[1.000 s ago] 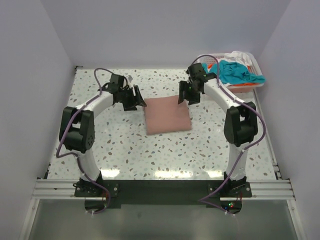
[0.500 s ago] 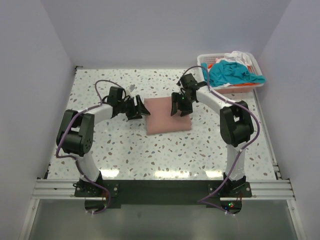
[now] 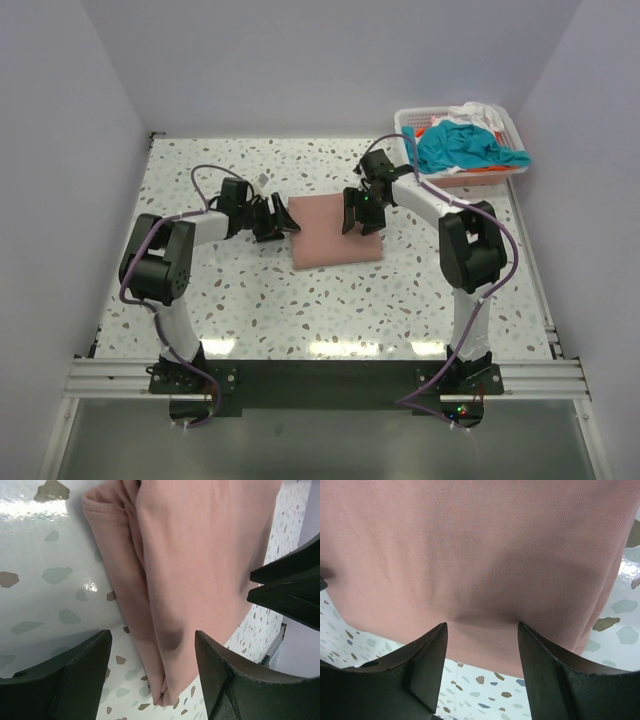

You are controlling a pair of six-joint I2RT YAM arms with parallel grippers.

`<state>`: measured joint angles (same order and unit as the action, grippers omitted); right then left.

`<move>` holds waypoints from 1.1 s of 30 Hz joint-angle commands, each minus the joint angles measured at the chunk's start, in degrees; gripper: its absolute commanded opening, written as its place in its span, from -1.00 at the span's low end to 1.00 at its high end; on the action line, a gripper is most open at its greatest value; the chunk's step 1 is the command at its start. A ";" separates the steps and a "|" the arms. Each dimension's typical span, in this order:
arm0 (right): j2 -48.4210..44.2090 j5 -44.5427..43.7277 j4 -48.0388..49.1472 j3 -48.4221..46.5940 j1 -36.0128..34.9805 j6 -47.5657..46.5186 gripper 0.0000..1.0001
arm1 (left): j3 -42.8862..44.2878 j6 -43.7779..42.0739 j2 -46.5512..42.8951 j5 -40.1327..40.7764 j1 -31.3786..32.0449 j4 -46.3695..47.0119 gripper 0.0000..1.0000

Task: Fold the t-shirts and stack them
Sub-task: Neatly place the folded tshirt to the corner

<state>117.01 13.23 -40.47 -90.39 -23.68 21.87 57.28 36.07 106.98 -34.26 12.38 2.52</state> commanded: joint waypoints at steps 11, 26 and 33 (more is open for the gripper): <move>0.06 1.88 0.30 -1.72 -0.05 0.28 0.22 | 2.22 2.68 5.17 3.59 1.24 3.72 0.46; -0.12 1.71 -0.31 -2.95 -0.05 0.81 0.22 | 6.79 1.28 9.47 5.96 2.91 -1.56 -1.00; -1.43 0.48 -1.19 -3.48 -0.05 0.98 0.22 | 13.29 -1.70 12.02 8.85 2.21 -8.22 -1.00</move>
<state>117.01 13.63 -40.99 -91.29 -23.68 22.06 67.33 38.13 116.68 -30.48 15.07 -0.05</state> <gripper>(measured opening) 0.614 0.049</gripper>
